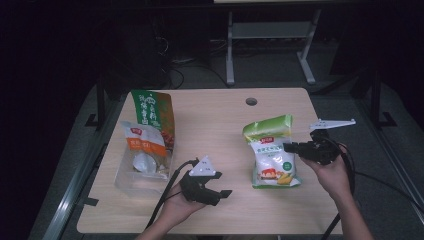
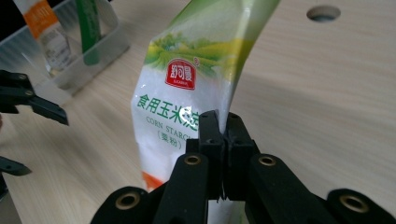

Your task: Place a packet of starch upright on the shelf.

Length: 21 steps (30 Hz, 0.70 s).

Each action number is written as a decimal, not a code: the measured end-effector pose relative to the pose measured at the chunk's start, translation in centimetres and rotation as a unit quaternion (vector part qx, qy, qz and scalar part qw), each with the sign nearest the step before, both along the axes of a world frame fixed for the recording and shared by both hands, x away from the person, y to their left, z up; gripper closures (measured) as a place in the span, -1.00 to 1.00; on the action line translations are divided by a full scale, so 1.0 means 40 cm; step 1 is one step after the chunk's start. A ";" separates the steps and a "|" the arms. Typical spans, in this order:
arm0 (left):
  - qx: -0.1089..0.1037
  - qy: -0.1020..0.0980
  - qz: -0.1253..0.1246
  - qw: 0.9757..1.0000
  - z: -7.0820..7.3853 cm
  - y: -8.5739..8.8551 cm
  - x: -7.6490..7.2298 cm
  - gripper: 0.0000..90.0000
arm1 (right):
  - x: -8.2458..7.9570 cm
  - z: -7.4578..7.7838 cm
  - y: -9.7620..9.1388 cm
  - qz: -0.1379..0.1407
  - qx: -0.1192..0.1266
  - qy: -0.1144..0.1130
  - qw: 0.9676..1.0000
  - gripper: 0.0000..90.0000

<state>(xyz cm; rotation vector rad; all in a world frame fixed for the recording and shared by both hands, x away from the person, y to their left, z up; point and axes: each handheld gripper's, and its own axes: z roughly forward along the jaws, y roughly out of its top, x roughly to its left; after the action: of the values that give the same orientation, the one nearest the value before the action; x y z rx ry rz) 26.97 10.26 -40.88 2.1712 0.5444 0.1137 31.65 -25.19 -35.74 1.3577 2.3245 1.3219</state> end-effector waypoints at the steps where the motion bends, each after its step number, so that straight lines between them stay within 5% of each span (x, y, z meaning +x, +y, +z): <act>1: -0.002 0.001 0.001 1.000 0.002 -0.002 0.004 -0.26 | -0.001 0.008 0.007 0.001 0.000 -0.006 1.000 0.95; 8: -0.010 0.010 0.006 1.000 0.006 -0.031 0.040 -0.25 | -0.011 0.018 0.046 0.028 0.007 -0.031 0.999 0.96; 21: -0.034 0.030 0.014 0.999 0.026 -0.081 0.106 -0.01 | -0.023 -0.003 0.096 0.091 0.032 -0.043 0.994 0.95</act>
<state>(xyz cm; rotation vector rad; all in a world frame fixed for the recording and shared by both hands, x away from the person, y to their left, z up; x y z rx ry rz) 31.19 7.01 -39.83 2.1074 0.6050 0.0451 30.71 -21.36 -35.87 1.1027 2.4151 1.4861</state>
